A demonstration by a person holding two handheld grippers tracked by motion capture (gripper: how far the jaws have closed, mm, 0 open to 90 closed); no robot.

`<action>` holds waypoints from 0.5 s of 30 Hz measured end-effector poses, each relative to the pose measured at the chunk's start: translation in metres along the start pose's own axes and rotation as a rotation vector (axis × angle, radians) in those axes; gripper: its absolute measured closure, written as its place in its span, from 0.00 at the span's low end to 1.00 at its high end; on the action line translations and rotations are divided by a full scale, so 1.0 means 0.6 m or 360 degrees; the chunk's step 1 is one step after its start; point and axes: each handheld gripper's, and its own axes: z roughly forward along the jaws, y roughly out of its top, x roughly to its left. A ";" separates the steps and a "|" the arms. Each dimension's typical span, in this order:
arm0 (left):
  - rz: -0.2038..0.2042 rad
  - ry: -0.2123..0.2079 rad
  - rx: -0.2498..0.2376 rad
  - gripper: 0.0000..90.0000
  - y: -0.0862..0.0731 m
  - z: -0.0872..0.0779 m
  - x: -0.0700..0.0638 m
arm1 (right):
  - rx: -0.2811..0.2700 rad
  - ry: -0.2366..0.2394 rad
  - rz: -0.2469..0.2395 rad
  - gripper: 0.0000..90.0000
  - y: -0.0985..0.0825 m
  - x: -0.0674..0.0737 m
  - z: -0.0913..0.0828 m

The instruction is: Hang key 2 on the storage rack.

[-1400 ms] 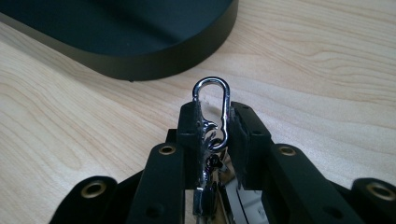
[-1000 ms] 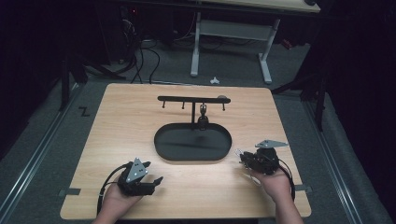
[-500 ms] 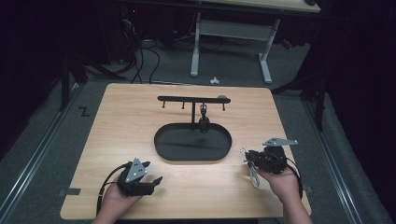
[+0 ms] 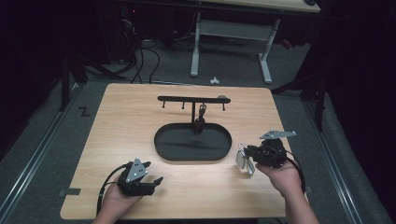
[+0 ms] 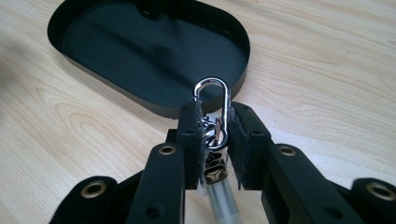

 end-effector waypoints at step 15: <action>-0.0001 -0.0006 0.0000 0.30 0.000 0.000 0.002 | 0.0098 -0.0007 -0.0076 0.84 0.075 0.022 -0.022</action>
